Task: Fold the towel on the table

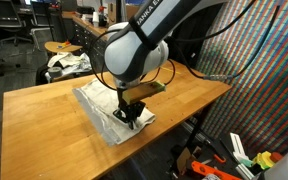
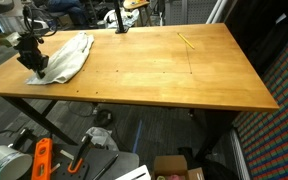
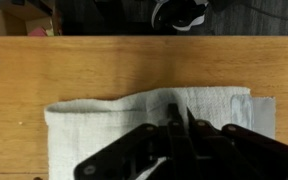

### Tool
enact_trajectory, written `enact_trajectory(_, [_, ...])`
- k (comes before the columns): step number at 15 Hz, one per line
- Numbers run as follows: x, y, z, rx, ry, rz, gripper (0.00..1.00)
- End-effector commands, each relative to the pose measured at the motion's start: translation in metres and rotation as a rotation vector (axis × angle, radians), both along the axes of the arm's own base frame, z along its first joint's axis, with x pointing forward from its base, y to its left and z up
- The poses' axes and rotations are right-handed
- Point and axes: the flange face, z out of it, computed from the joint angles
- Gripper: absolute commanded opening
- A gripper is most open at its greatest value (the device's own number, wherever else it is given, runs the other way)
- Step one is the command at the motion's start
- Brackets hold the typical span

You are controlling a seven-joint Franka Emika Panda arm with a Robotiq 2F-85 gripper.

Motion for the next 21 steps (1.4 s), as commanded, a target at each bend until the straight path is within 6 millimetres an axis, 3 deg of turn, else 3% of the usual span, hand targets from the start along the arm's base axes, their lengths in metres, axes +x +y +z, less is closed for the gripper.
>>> enact_trajectory(1, [-0.019, 0.001, 0.008, 0.005, -0.056, 0.016, 0.30])
enact_trajectory(5, [-0.024, 0.008, 0.017, 0.046, -0.066, 0.012, 0.59])
enact_trajectory(10, [-0.007, 0.022, 0.068, 0.173, -0.168, -0.055, 0.97])
enact_trajectory(15, [0.031, 0.039, 0.113, 0.213, -0.252, -0.114, 1.00])
enact_trajectory(19, [0.081, 0.062, 0.139, 0.268, -0.354, -0.217, 1.00])
enact_trajectory(21, [0.110, 0.070, 0.141, 0.211, -0.423, -0.190, 1.00])
